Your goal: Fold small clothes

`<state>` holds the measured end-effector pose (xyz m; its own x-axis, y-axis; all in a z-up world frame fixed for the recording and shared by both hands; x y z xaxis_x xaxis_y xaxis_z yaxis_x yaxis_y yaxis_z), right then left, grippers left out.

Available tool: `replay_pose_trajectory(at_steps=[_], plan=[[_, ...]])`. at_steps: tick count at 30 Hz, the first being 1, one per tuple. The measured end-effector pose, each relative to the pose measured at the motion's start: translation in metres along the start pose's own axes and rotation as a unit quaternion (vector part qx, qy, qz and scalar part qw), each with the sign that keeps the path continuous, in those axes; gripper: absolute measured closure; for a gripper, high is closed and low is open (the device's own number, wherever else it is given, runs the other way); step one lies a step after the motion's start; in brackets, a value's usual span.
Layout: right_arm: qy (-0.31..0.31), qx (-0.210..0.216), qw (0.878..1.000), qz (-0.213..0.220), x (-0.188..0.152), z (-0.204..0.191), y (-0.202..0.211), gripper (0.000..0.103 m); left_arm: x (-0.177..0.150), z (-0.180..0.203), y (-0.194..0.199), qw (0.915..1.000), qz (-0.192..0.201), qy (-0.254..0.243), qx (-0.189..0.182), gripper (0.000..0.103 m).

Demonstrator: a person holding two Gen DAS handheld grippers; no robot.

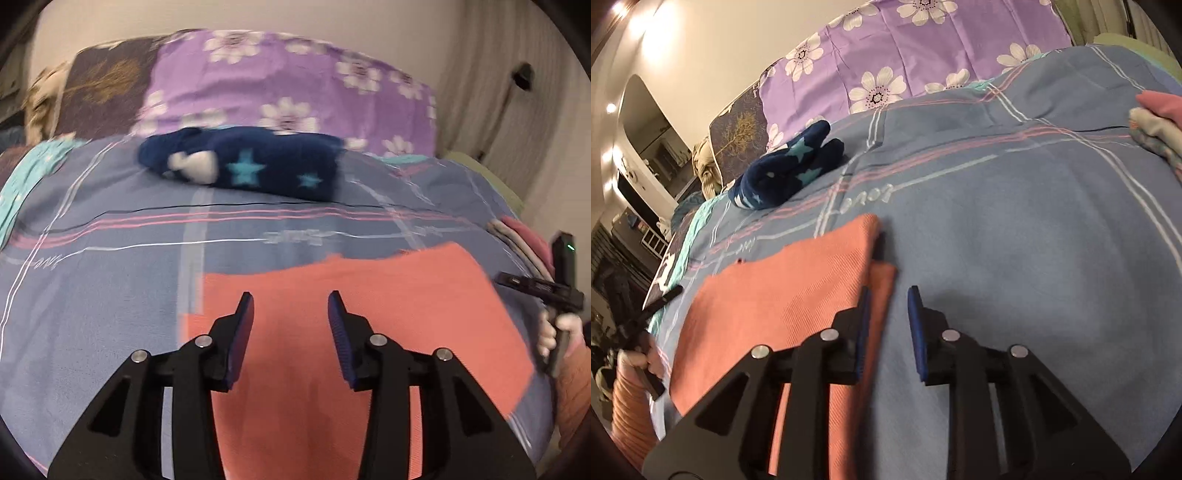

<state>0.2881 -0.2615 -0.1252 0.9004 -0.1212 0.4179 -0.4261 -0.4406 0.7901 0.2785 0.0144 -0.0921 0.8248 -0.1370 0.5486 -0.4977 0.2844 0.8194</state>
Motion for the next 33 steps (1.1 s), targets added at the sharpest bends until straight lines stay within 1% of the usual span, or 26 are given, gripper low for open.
replay_pose_trajectory(at_steps=[1,2,3,4,5,6,7,9,11,13,15,17,18,19,21,23,26,30,32,33], plan=[[0.0,-0.003,1.0,-0.003,-0.004,0.005,0.001,0.083,-0.003,0.023,0.002,0.9997,-0.004,-0.018,-0.013,0.055],[0.0,-0.002,1.0,-0.005,-0.006,0.008,0.001,0.089,-0.01,0.06,0.002,0.9981,-0.013,-0.048,-0.037,0.054],[-0.003,0.005,1.0,-0.006,-0.008,0.012,0.0,0.091,-0.016,0.083,0.001,0.9963,-0.021,-0.066,-0.051,0.054],[-0.007,0.011,1.0,-0.002,-0.008,0.015,0.001,0.094,-0.023,0.11,-0.002,0.9935,-0.032,-0.086,-0.067,0.054],[-0.013,0.024,1.0,0.006,-0.008,0.017,0.0,0.095,-0.033,0.143,-0.007,0.9894,-0.049,-0.107,-0.085,0.054],[-0.016,0.038,0.999,0.008,-0.007,0.018,-0.001,0.095,-0.041,0.166,-0.012,0.9861,-0.064,-0.12,-0.096,0.054],[-0.019,0.052,0.998,0.009,-0.007,0.018,-0.004,0.095,-0.053,0.194,-0.02,0.9819,-0.085,-0.135,-0.102,0.054],[-0.017,0.07,0.997,-0.001,-0.009,0.019,-0.017,0.095,-0.07,0.232,-0.033,0.9754,-0.118,-0.154,-0.105,0.054],[-0.022,0.083,0.996,-0.008,-0.011,0.021,-0.023,0.096,-0.081,0.259,-0.044,0.97,-0.14,-0.167,-0.108,0.054],[-0.022,0.108,0.994,-0.003,-0.011,0.021,-0.018,0.096,-0.087,0.277,-0.052,0.9684,-0.148,-0.18,-0.09,0.054],[-0.023,0.127,0.992,-0.004,-0.014,0.021,-0.017,0.096,-0.089,0.295,-0.058,0.9682,-0.146,-0.195,-0.059,0.054],[-0.024,0.136,0.99,0.005,-0.015,0.022,-0.012,0.095,-0.089,0.306,-0.062,0.9678,-0.148,-0.198,-0.046,0.053],[-0.027,0.139,0.99,0.011,-0.016,0.023,-0.009,0.095,-0.088,0.31,-0.065,0.9679,-0.151,-0.197,-0.038,0.051],[-0.031,0.142,0.989,0.016,-0.016,0.025,-0.007,0.095,-0.086,0.311,-0.067,0.9683,-0.153,-0.196,-0.027,0.049],[-0.041,0.156,0.987,0.025,-0.015,0.03,-0.002,0.094,-0.083,0.313,-0.073,0.9681,-0.159,-0.194,0.008,0.049],[-0.055,0.172,0.983,0.032,-0.014,0.035,0.003,0.094,-0.079,0.314,-0.079,0.9673,-0.166,-0.189,0.03,0.049],[-0.064,0.189,0.979,0.031,-0.014,0.041,0.006,0.093,-0.079,0.314,-0.085,0.9653,-0.172,-0.19,0.05,0.049],[-0.052,0.186,0.981,0.027,-0.015,0.037,0.005,0.089,-0.081,0.317,-0.085,0.9631,-0.169,-0.199,0.066,0.049],[-0.045,0.184,0.982,0.027,-0.015,0.035,0.006,0.085,-0.079,0.318,-0.087,0.9614,-0.168,-0.207,0.068,0.064],[-0.042,0.183,0.982,0.027,-0.016,0.034,0.006,0.084,-0.079,0.318,-0.088,0.9607,-0.171,-0.209,0.065,0.08]])
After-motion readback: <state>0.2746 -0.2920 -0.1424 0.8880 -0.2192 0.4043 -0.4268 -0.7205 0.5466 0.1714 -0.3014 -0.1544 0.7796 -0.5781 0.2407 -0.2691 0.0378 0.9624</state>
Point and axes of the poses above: each gripper's, at about its wrist camera, not at the fingertips, and y roughly against the way its jaws point, z to its right, x to its top, the point moved 8 cm from there along -y, roughly the way its jaws point, and after that the axes turned 14 degrees about -z, right-handed, at the moved point
